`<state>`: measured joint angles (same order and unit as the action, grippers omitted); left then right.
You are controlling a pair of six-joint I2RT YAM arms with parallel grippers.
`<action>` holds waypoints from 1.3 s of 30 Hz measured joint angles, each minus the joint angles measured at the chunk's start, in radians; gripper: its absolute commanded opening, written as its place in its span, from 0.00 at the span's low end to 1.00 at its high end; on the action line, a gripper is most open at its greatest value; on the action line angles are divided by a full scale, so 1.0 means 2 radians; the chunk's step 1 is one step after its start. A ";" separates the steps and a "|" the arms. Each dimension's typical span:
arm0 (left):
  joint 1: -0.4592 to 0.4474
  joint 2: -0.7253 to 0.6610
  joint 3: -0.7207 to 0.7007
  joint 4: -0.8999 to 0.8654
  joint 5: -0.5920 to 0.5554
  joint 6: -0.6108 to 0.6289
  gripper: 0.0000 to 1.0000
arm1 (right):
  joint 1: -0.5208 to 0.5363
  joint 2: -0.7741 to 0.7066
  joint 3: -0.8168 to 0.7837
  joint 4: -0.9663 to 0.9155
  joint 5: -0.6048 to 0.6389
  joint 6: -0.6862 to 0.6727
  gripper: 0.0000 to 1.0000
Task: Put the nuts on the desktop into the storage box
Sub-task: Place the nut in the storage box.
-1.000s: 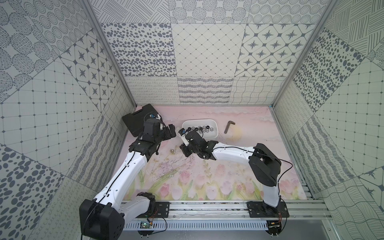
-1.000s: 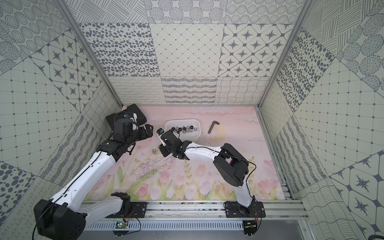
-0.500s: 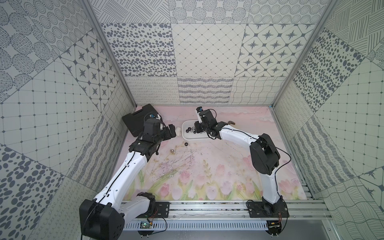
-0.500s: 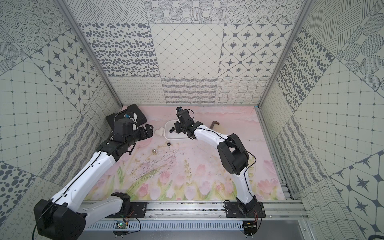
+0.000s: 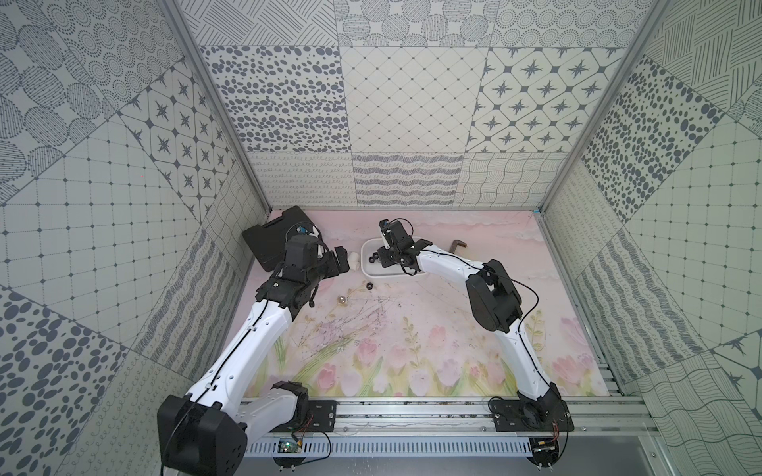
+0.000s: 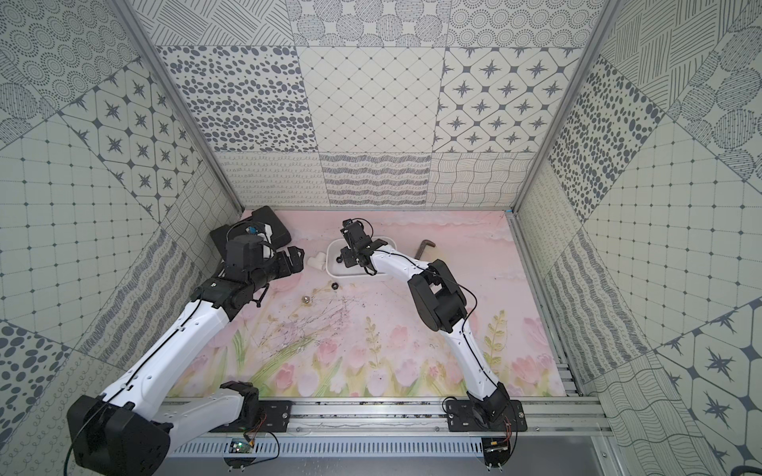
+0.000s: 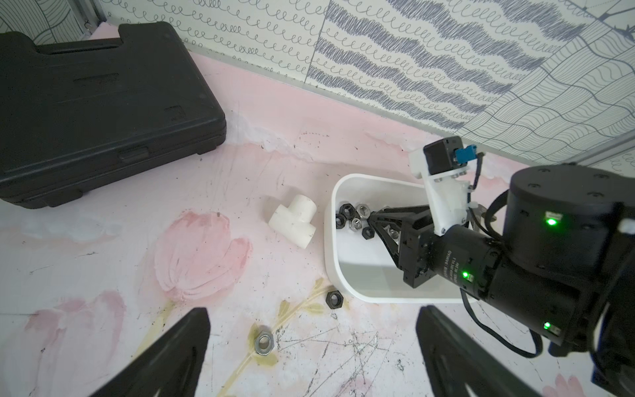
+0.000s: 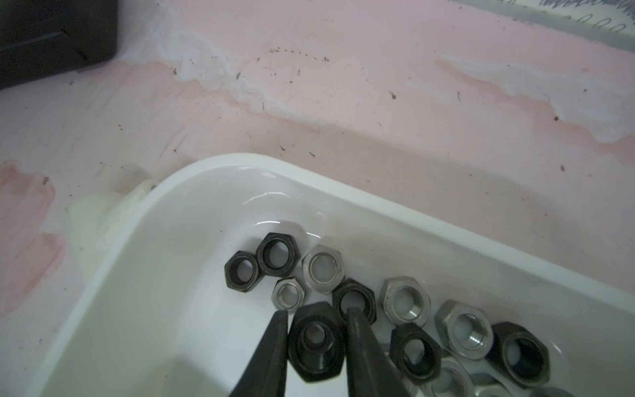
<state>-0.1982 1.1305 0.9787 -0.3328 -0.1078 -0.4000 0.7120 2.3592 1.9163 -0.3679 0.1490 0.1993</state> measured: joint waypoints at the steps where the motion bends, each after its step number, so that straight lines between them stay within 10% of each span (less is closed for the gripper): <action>1: 0.000 0.000 0.000 0.000 0.000 0.000 0.99 | 0.000 0.004 0.003 -0.002 0.002 -0.001 0.19; 27: 0.000 0.007 0.000 0.000 0.000 0.000 0.99 | -0.011 0.040 0.058 -0.026 0.031 -0.018 0.46; 39: 0.000 0.007 0.000 0.000 0.000 0.000 0.99 | 0.025 -0.114 -0.124 0.034 0.014 -0.027 0.47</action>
<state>-0.1982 1.1454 0.9787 -0.3328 -0.1078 -0.4000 0.7620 2.1319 1.6684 -0.2993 0.1780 0.1448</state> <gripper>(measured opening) 0.988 0.469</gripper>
